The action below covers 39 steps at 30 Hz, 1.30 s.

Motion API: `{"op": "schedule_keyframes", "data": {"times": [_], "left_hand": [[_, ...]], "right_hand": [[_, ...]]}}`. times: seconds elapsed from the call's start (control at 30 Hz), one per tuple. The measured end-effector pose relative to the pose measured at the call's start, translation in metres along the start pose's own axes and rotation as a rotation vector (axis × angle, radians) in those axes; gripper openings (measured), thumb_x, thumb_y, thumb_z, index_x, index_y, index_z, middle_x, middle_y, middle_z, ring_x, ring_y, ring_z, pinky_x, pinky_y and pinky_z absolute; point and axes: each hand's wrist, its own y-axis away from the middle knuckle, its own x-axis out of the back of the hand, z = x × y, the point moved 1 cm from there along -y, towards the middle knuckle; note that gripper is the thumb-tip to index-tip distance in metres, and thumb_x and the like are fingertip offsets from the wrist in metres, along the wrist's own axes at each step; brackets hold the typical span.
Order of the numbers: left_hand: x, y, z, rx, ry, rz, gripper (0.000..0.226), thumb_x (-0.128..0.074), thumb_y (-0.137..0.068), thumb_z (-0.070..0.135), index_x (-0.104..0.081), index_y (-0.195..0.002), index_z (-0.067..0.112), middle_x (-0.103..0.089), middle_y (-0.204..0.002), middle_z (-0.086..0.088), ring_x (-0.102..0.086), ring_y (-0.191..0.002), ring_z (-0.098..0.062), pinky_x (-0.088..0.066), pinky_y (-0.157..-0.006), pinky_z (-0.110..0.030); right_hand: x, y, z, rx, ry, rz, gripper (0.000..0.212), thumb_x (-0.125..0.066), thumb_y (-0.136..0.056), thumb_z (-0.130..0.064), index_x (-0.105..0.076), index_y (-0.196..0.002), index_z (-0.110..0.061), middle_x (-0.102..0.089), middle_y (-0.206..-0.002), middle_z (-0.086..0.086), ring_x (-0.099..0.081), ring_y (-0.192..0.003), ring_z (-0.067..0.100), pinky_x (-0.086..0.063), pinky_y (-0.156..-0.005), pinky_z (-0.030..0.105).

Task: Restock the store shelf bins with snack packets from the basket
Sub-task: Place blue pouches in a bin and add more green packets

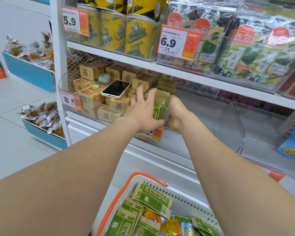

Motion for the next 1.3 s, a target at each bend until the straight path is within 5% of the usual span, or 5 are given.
{"op": "schedule_keyframes", "data": {"times": [0.27,0.73,0.9,1.0,1.3], "left_hand": [[-0.011,-0.018,-0.003,0.063,0.146,0.136,0.113,-0.087,-0.069,0.031,-0.014,-0.155,0.036,-0.002,-0.163,-0.015,-0.048,-0.130,-0.051,-0.044,-0.110,-0.057],[-0.001,-0.005,-0.001,-0.067,-0.056,0.096,0.088,-0.068,-0.068,0.060,-0.037,-0.145,0.034,-0.028,-0.151,-0.004,-0.039,-0.134,-0.039,-0.036,-0.112,-0.062],[-0.001,-0.002,0.003,-0.043,-0.129,0.078,0.099,-0.071,-0.071,0.061,-0.025,-0.154,0.034,-0.021,-0.160,-0.005,-0.032,-0.141,-0.045,-0.026,-0.118,-0.065],[0.001,0.005,0.009,-0.139,-0.224,0.200,0.098,-0.068,-0.068,0.062,-0.032,-0.151,0.026,-0.032,-0.151,-0.010,-0.032,-0.140,-0.039,-0.025,-0.119,-0.061],[0.003,0.030,0.052,-0.348,-0.250,0.194,0.015,-0.060,-0.086,0.016,-0.050,-0.094,0.023,-0.058,-0.092,0.003,-0.056,-0.087,-0.031,-0.037,-0.063,-0.038]], "right_hand": [[-0.021,-0.026,-0.002,0.009,-0.136,-0.021,0.074,-0.013,-0.105,-0.067,-0.072,-0.120,-0.024,-0.080,-0.103,0.005,-0.078,-0.087,0.020,-0.058,-0.070,0.031],[0.013,-0.022,0.007,0.037,-0.016,0.022,0.058,-0.029,-0.102,-0.059,-0.072,-0.120,-0.023,-0.080,-0.099,0.005,-0.076,-0.090,0.026,-0.062,-0.083,0.045],[0.027,-0.003,0.010,0.069,0.423,0.056,0.071,-0.022,-0.102,-0.064,-0.058,-0.136,-0.013,-0.064,-0.123,0.004,-0.061,-0.109,0.026,-0.044,-0.104,0.044],[0.033,0.017,0.012,0.390,0.853,0.169,0.051,-0.028,-0.107,-0.039,-0.067,-0.099,-0.007,-0.067,-0.110,0.017,-0.059,-0.108,0.038,-0.046,-0.091,0.040],[0.055,0.107,0.028,0.835,1.643,0.028,0.013,-0.051,-0.089,-0.023,-0.057,-0.080,-0.014,-0.056,-0.076,0.010,-0.057,-0.075,0.039,-0.032,-0.058,0.034]]}}
